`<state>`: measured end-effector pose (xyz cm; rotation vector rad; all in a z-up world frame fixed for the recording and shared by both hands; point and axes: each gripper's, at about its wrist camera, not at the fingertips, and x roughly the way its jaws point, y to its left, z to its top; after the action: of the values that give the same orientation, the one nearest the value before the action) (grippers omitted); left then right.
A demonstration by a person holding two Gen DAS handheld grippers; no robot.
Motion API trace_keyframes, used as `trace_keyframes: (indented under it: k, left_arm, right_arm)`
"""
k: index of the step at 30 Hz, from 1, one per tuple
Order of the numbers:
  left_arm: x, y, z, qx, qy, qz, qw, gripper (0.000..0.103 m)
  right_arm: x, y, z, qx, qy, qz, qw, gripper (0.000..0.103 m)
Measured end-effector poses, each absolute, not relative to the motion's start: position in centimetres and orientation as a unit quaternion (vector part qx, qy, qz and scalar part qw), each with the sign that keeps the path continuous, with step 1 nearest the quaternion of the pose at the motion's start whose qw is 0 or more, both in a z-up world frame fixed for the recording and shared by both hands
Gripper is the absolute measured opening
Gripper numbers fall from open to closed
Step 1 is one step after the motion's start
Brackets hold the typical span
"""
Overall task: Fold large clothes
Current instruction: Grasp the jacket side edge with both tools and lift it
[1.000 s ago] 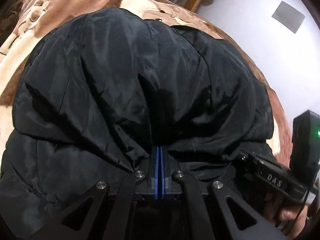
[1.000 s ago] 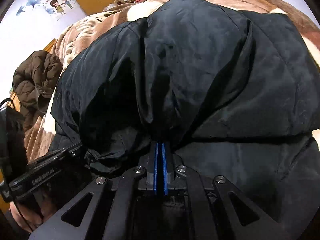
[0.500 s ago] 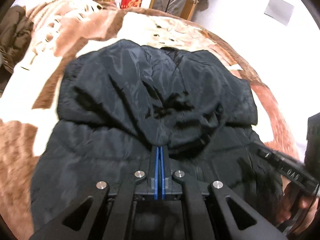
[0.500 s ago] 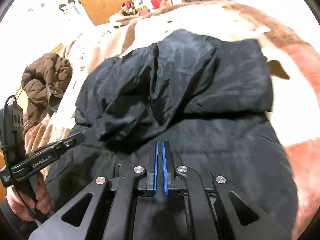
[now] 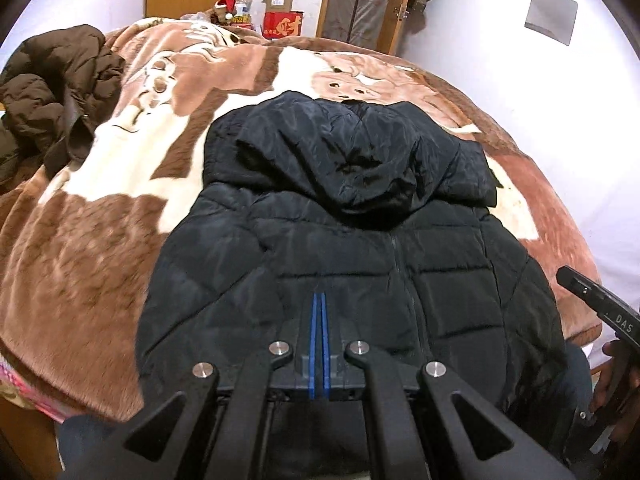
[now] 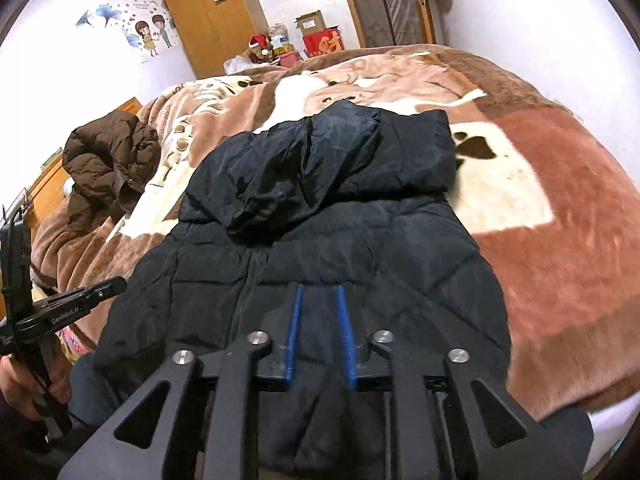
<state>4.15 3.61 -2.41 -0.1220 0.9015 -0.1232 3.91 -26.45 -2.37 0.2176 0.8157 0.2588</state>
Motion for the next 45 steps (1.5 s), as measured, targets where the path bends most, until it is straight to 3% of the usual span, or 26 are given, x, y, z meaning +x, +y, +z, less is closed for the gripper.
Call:
trace_keyframes:
  k: [1,3,5,18,38,45]
  left_arm:
    - [3.7,3.6,-2.3,-0.058,0.433,-0.059,0.897,0.009]
    - [3.0,3.6,-2.2,-0.06,0.431,-0.059,0.898,0.031]
    - [2.4,3.7,-2.1,-0.063,0.427,-0.058,0.9,0.036]
    - [1.9,5.8,-2.4,-0.06,0.422,-0.037,0.904,0.038]
    - [3.5,14.5,-10.1,-0.103,0.49,0.013,0.865,0.046]
    - [2.7,13.3,-11.1,-0.115,0.495,-0.006,0.861,0.057]
  right_arm:
    - [3.5,-26.6,-2.3,0.108,0.394,0.128,0.904,0.027]
    - [3.0,-26.8,-2.3,0.111,0.394,0.127,0.904,0.03]
    - [2.5,-27.1,-2.4,0.112,0.395,0.123,0.904,0.031]
    - [2.4,-30.3,-4.2,0.129,0.415,0.081,0.897,0.032]
    - [4.7,-36.6,-10.7,0.185,0.505,0.017,0.843,0.045]
    - [4.6,-36.8,-12.4,0.226,0.532,0.034,0.815,0.051]
